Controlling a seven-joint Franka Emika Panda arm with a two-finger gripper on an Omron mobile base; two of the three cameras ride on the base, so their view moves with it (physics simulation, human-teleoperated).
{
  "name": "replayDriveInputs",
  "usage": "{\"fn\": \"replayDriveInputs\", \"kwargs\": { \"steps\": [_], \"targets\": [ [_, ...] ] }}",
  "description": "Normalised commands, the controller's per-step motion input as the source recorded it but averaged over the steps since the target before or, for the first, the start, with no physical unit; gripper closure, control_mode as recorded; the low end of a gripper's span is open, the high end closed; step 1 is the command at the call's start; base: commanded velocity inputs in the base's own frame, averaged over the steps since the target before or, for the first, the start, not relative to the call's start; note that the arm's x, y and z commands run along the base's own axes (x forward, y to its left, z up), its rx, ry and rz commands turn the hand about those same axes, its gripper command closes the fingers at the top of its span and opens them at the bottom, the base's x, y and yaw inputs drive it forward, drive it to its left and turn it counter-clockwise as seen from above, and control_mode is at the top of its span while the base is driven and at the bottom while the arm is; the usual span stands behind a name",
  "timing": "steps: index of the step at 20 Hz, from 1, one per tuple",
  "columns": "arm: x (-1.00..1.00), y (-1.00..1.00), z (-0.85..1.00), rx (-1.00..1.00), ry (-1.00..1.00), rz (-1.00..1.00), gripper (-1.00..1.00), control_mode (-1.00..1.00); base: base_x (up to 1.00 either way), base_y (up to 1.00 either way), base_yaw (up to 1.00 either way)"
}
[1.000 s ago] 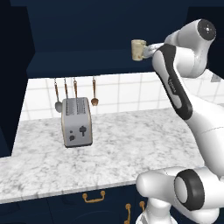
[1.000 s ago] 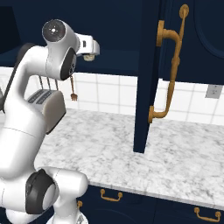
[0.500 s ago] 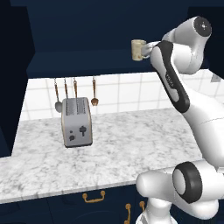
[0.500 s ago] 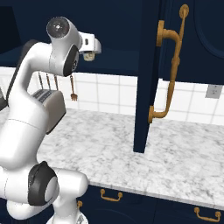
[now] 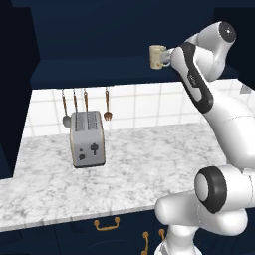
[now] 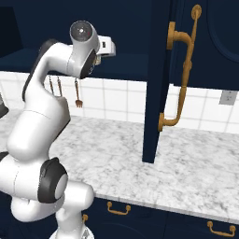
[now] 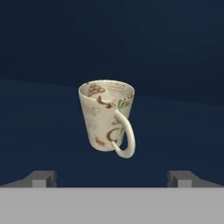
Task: Gather all objects into one cabinet and sort the glasses and bowls to opposite sides.
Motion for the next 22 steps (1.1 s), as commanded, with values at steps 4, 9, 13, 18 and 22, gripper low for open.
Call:
{"fn": "replayDriveInputs", "kwargs": {
  "steps": [4,9,13,18,22],
  "targets": [
    [0.23,-0.04,0.0,0.0,0.01,0.0,-1.0,-1.0,0.0,0.0,0.0],
    [0.16,-0.03,0.0,0.0,0.0,0.0,-1.0,-1.0,0.0,0.0,0.0],
    [0.15,-0.03,-0.01,0.0,0.02,0.03,-1.0,-1.0,0.0,0.0,0.0],
    [0.24,0.0,-0.19,0.0,0.04,0.09,-1.0,-1.0,0.0,0.0,0.0],
    [0.34,0.0,-0.15,0.0,0.0,0.1,-1.0,-1.0,0.0,0.0,0.0]
  ]
}}
